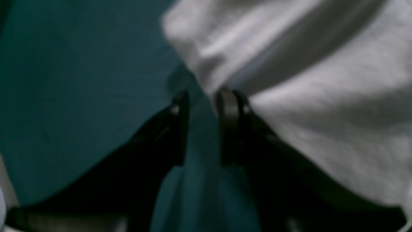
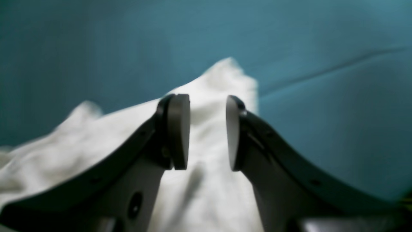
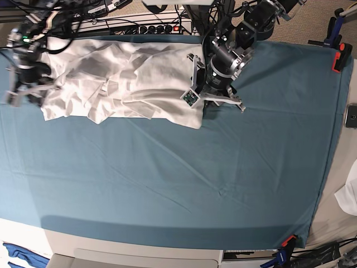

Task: Fold the T-shirt properly

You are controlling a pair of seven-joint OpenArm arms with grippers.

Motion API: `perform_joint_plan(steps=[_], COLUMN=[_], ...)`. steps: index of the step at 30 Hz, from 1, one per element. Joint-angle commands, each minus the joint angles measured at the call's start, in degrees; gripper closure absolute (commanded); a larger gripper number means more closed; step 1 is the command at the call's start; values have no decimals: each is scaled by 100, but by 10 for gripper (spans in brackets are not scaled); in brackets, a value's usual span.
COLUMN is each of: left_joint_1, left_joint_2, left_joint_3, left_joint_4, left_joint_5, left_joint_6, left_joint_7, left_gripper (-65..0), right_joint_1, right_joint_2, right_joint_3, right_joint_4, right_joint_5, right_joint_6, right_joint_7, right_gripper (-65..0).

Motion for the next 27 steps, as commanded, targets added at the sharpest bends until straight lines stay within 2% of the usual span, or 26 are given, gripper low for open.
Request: perform_joint_plan(steps=[1,4,7,10,13,15,18,23,25,27], left_joint_1=[-46,-46,-44,-46,-48,-46,-48,-66,-76,-74], left_joint_2=[2,4,2,4,4,4,4,7,7,4], left_joint_3=[-13,-13,-13,-13,-13,-13,-13,-13,-13,-13], left_joint_4=[138,140,140,140,140,140,140,140,140,140], left_joint_5=[68,4,-20,-20,-17,-20,-20,-22,-24,-24], left_joint_6=[79,83,83,85,83,85,85,85,85,85], left_joint_7=[-76,-85,-85,-87,-90,-129,-175,-192,-190,-188], left_gripper=[-170,-170,-170,-172,-202,-211,-211,-211,-211,-211], right_joint_1=[-26,-83,-76,-39,50,96,98,238,306,376], right_joint_2=[190,518,933,1362,1665,1676,1679,1679,1676,1679], right_joint_3=[181,612,955,1104,1128,1128,1117,1095,1078,1080], right_joint_4=[79,-212,-938,-1858,-2533,-2618,-2612,-2857,-3195,-3602], right_joint_5=[55,74,474,752,798,765,946,1427,1768,2347], right_joint_6=[35,129,142,190,136,61,127,411,439,702], right_joint_7=[13,-13,-13,-15,-13,-15,-120,-734,-831,-1040], right_gripper=[-191,-203,-285,-319,-332,-332,-332,-333,-338,-338])
